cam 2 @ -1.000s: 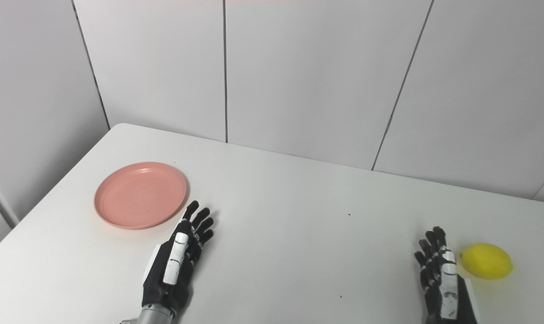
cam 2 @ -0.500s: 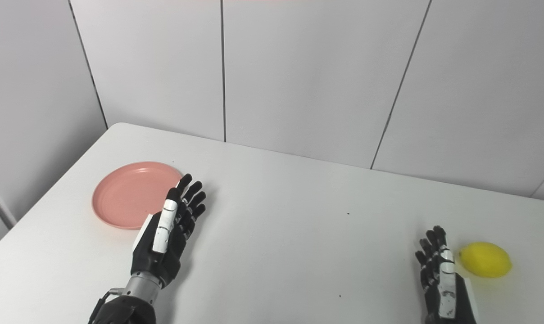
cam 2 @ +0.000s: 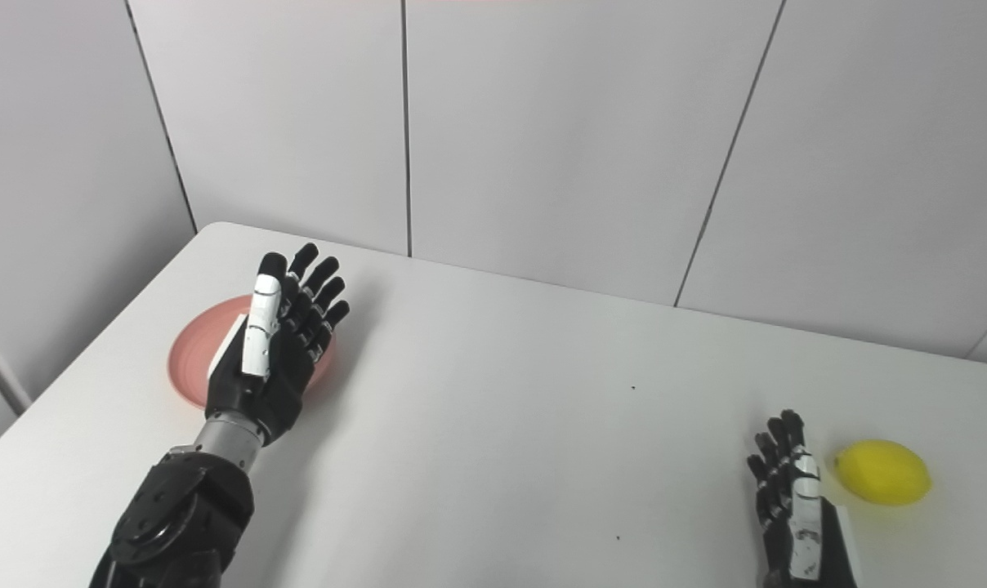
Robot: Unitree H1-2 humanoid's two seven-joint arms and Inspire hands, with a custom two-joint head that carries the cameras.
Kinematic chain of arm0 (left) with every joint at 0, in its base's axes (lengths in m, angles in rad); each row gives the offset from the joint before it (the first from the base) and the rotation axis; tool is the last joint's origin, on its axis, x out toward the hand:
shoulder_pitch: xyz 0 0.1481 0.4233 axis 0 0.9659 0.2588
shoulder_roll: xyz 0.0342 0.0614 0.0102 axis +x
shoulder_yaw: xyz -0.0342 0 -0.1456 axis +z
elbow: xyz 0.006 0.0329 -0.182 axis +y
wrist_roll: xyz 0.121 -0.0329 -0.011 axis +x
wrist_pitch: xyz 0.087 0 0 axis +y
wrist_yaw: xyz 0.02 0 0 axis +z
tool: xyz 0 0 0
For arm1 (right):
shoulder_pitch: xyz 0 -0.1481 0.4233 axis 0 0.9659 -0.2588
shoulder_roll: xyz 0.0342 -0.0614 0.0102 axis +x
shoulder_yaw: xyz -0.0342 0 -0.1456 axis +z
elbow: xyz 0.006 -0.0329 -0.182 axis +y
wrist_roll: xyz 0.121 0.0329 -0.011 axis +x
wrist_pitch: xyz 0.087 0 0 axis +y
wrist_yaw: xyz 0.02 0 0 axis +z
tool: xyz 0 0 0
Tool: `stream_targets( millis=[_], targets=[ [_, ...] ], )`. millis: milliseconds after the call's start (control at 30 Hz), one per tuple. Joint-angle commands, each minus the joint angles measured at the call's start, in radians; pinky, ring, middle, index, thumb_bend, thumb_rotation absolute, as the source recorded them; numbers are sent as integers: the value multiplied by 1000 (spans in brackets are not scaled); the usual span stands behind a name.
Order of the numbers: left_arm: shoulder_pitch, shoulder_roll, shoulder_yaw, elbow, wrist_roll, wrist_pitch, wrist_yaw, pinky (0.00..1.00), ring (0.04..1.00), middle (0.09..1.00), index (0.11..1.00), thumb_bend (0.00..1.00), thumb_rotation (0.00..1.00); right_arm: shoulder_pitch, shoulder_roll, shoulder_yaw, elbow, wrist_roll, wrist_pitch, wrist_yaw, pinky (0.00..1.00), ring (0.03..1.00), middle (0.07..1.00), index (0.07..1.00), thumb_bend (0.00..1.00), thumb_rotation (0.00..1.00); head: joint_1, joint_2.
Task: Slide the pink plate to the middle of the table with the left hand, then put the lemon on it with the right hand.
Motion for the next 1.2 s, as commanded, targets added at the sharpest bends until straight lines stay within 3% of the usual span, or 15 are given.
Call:
stream_targets(
  millis=[0,167,333,433,633,900,1067,1167],
  targets=[
    [-55,36,29,9,-20,-4,0,987,952,935,921,840,859,76,47,20,68,15,-11,-1,1000,990,1000,1000,651,1000,1,1],
    [-99,87,94,93,-47,-23,-31,974,929,909,845,872,850,78,49,19,64,19,-9,0,1000,987,1000,1000,652,1000,-1,1],
    [-146,135,149,178,-56,-31,-50,865,848,832,806,923,833,81,48,19,59,20,-1,0,1000,982,1000,996,653,1000,-2,-1],
    [-169,173,167,224,-63,-41,-83,845,853,842,801,936,816,82,47,18,60,21,0,1,1000,983,998,995,650,1000,1,-2],
    [-218,232,201,297,-74,-49,-139,892,868,860,837,941,801,82,44,16,64,28,-1,4,1000,980,996,994,643,1000,1,-3],
    [-279,280,241,344,-68,-24,-139,906,880,862,873,923,805,83,41,17,67,27,3,4,1000,979,991,991,634,1000,3,-4],
    [-318,324,256,398,-45,-27,-137,849,861,849,866,929,807,81,44,17,73,25,-4,2,1000,974,981,983,621,1000,1,-9],
    [-328,349,260,430,-44,-37,-154,887,876,856,881,922,808,83,44,19,67,23,-1,1,1000,974,979,985,621,1000,1,-9]
  ],
)
